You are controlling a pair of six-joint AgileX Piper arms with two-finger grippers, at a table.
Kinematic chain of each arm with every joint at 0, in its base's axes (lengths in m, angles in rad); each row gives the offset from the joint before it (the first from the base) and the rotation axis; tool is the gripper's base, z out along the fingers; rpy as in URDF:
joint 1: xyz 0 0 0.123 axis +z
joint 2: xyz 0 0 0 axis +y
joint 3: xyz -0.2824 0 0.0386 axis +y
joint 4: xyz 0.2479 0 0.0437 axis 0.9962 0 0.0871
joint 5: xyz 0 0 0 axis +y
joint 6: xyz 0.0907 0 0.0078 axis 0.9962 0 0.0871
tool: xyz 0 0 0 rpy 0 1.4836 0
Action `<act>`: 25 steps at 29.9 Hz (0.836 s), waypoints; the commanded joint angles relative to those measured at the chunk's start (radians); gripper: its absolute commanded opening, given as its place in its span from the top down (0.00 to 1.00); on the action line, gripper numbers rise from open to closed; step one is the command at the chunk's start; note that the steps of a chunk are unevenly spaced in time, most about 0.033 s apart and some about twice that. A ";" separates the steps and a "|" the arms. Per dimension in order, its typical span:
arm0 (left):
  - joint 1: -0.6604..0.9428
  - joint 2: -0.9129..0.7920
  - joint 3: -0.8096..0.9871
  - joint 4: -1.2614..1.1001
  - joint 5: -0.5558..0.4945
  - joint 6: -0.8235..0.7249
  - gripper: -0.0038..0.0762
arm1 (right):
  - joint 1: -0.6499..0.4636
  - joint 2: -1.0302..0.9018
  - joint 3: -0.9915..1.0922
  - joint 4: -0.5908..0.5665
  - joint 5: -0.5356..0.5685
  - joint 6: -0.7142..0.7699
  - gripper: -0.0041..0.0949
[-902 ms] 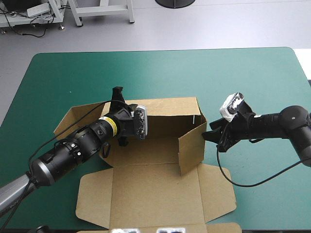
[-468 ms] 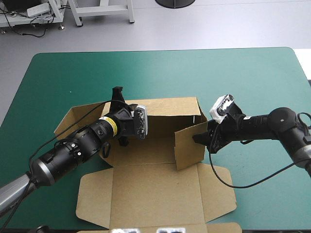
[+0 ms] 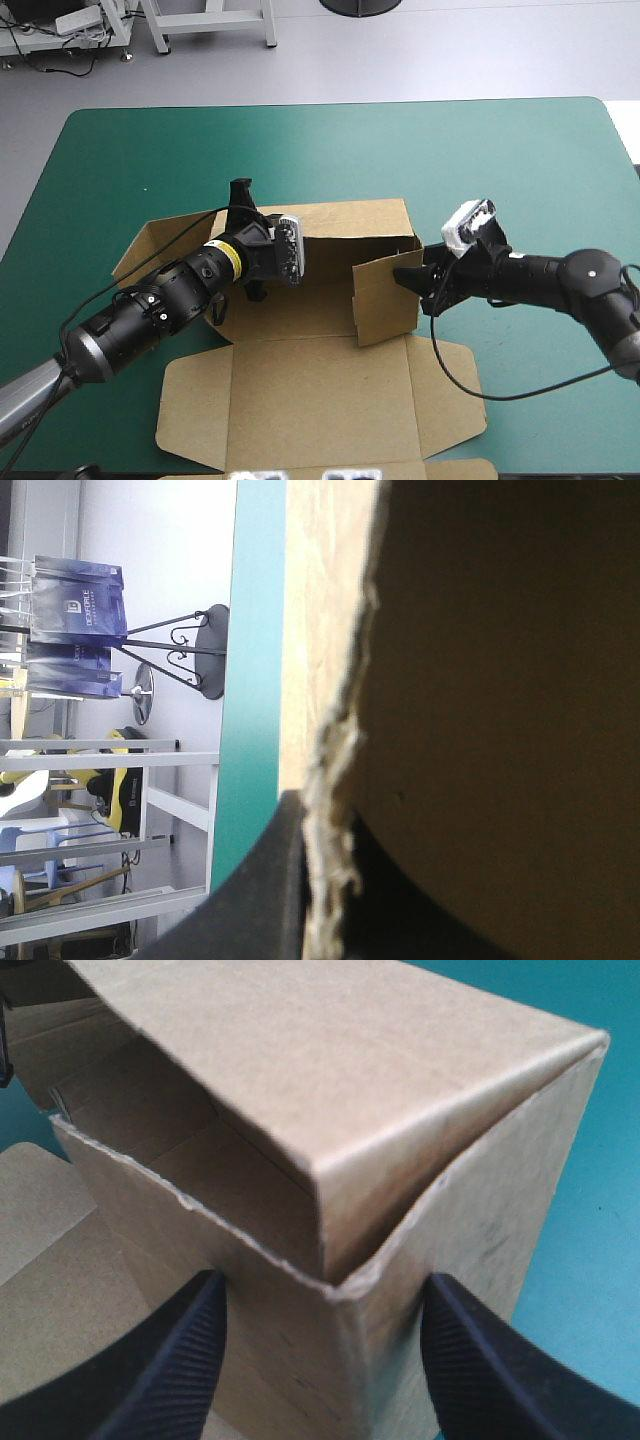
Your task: Fold the box
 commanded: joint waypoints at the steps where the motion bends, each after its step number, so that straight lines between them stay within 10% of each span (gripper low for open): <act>1: -0.006 -0.014 -0.010 -0.043 -0.002 -0.029 0.96 | 0.001 -0.084 0.093 0.198 -0.063 -0.143 0.43; 10: -0.006 -0.014 -0.010 -0.043 -0.010 -0.048 0.96 | 0.039 -0.113 0.134 0.241 -0.142 -0.227 0.45; 25: -0.059 0.004 -0.010 -0.035 -0.001 -0.096 0.96 | 0.342 -0.081 0.134 0.246 -0.592 -0.192 0.47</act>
